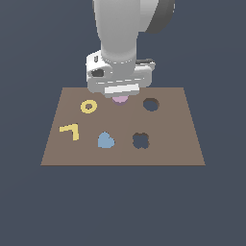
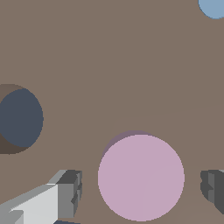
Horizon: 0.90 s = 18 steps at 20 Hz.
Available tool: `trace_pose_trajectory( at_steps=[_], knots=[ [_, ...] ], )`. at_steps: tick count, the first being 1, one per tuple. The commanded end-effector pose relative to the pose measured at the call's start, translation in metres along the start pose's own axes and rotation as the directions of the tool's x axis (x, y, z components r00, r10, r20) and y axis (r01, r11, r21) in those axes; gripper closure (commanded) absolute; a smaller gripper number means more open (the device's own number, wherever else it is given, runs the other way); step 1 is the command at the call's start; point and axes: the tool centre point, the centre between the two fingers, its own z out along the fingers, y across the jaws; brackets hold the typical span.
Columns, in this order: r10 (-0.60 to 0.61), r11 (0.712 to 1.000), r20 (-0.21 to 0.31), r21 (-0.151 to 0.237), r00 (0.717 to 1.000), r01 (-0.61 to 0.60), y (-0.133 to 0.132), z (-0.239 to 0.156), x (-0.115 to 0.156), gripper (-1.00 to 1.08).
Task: Insert a designated object into the corresponding slot on a board.
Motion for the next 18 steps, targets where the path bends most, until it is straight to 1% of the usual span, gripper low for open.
trace_pose_trajectory(
  at_steps=[1,5,14,15,18],
  knots=[
    [-0.001,1.0,-0.001,0.0,1.0,0.001,0.0,0.0,0.001,-0.92],
    [0.0,1.0,0.0,0.0,1.0,0.0,0.0,0.002,0.0,-0.92],
    [-0.001,1.0,-0.001,0.0,1.0,0.001,0.0,0.02,0.0,-0.92],
    [-0.001,1.0,-0.001,0.0,1.0,0.001,0.0,0.02,0.0,1.08],
    [-0.001,1.0,-0.001,0.0,1.0,0.001,0.0,0.02,0.0,1.08]
  ],
)
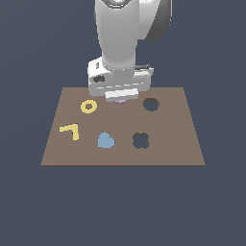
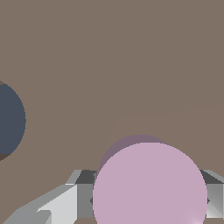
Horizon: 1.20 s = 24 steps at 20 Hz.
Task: Insert a designated object into the corresponding slot on a board.
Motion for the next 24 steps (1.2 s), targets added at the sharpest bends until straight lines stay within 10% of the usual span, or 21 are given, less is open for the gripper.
trace_pose_trajectory(
  at_steps=[1,17,24],
  knots=[
    [0.0,1.0,0.0,0.0,1.0,0.0,0.0,0.001,0.0,1.08],
    [-0.119,0.993,0.0,0.0,0.993,0.119,-0.02,-0.002,0.014,1.08],
    [-0.357,0.934,0.0,-0.001,0.934,0.357,-0.067,-0.007,0.034,1.08]
  ],
)
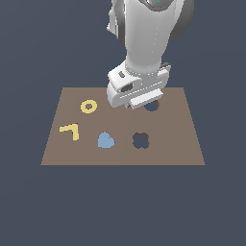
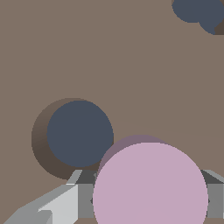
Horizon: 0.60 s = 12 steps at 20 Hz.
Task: Insert a designated object into the corresponding slot on a board.
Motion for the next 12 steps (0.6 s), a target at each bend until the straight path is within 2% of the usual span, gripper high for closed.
trace_pose_trajectory(
  at_steps=[1,6,12],
  knots=[
    [-0.092,0.996,0.0,0.0,0.996,0.092,-0.016,-0.002,0.011,1.08],
    [-0.219,0.976,0.0,0.0,0.976,0.219,-0.04,-0.004,0.023,1.08],
    [-0.276,0.961,0.0,0.0,0.961,0.276,-0.052,-0.005,0.027,1.08]
  ],
)
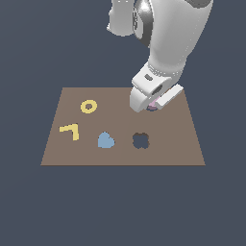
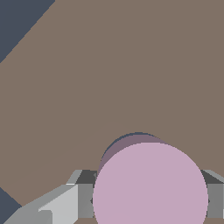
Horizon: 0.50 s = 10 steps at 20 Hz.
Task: Insert a designated object into the corresponding slot on a board.
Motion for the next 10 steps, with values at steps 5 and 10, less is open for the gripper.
trace_pose_trajectory(
  at_steps=[5,10],
  knots=[
    [0.005,1.0,0.0,0.0,1.0,-0.005,0.0011,0.0,-0.0011,1.08],
    [0.004,1.0,0.001,0.0,1.0,-0.004,0.0006,0.0063,-0.001,1.08]
  ],
)
